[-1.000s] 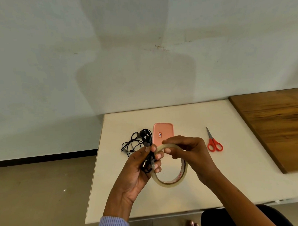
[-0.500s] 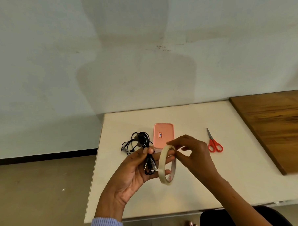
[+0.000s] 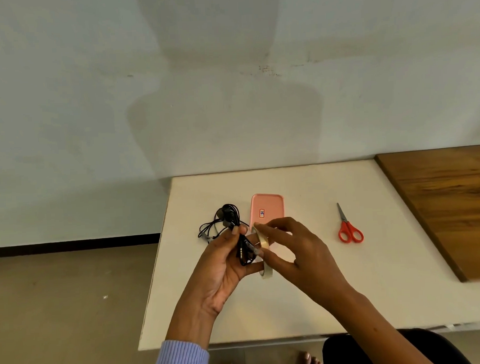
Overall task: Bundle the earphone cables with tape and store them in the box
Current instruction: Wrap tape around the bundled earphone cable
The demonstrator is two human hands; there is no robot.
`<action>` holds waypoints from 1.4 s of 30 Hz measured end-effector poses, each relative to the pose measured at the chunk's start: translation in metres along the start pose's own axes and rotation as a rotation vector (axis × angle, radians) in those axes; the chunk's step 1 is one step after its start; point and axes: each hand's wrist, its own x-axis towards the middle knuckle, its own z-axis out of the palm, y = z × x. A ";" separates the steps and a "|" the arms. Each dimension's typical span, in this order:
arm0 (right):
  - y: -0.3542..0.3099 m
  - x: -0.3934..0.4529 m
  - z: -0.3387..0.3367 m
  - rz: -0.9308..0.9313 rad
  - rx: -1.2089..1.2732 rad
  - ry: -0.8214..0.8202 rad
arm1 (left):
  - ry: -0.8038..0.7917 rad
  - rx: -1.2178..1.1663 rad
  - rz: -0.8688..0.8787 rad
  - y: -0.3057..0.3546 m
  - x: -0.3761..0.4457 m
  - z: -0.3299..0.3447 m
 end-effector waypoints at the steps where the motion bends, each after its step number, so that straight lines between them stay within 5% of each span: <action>1: 0.001 0.000 0.001 -0.037 -0.027 0.029 | 0.019 -0.016 0.006 -0.001 0.003 -0.002; 7: 0.001 -0.001 0.005 -0.121 0.035 0.089 | 0.161 -0.063 0.011 -0.010 0.014 -0.005; 14: -0.010 -0.003 0.018 -0.058 0.038 0.042 | 0.378 0.194 0.038 -0.013 0.010 -0.001; 29: -0.012 -0.002 0.031 -0.007 -0.048 -0.004 | 0.474 0.280 0.041 -0.012 0.008 -0.004; 42: -0.003 -0.002 0.018 -0.008 0.201 0.071 | 0.457 0.182 0.026 -0.006 0.011 -0.011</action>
